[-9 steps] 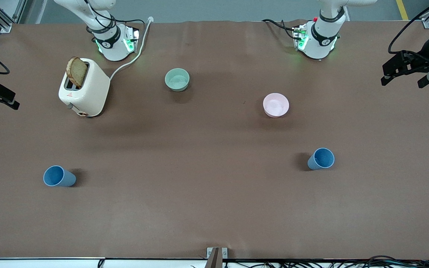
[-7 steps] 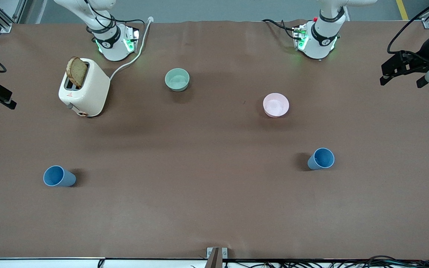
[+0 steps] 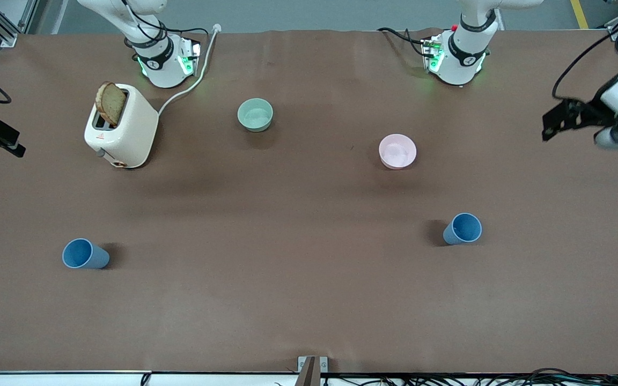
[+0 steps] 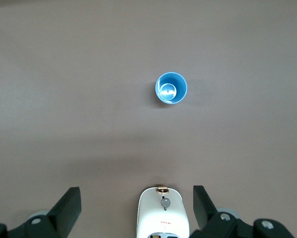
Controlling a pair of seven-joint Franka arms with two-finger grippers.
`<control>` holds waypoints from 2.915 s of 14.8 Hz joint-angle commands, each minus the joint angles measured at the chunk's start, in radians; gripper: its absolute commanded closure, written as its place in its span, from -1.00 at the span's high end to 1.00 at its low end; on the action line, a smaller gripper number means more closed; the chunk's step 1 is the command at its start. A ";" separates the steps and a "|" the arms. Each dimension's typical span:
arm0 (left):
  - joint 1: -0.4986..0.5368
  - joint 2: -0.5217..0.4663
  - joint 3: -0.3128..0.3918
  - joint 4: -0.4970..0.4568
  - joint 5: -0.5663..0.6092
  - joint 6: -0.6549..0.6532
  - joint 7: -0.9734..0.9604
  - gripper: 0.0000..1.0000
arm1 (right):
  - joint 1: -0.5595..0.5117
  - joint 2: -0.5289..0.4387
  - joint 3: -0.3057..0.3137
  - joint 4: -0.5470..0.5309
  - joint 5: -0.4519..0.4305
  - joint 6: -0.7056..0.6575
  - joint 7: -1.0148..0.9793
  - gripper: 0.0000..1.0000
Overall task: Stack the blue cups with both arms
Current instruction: 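Move the right and left grippers toward the blue cups, then grasp the blue cups with the right and left grippers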
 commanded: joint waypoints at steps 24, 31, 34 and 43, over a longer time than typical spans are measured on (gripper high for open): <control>0.000 0.434 -0.020 -0.260 -0.022 0.632 0.003 -1.00 | -0.097 0.523 -0.010 0.042 -0.010 0.436 -0.001 0.99; 0.003 0.277 -0.023 -0.199 -0.025 0.520 -0.030 -0.99 | -0.131 0.640 -0.007 -0.001 -0.008 0.609 -0.026 0.92; 0.006 0.209 -0.023 -0.127 -0.025 0.375 -0.038 -1.00 | -0.131 0.666 -0.002 0.001 -0.002 0.630 -0.027 0.68; -0.011 0.212 -0.074 0.044 -0.023 0.187 -0.141 -0.99 | -0.129 0.685 -0.002 0.005 0.064 0.642 -0.026 -0.93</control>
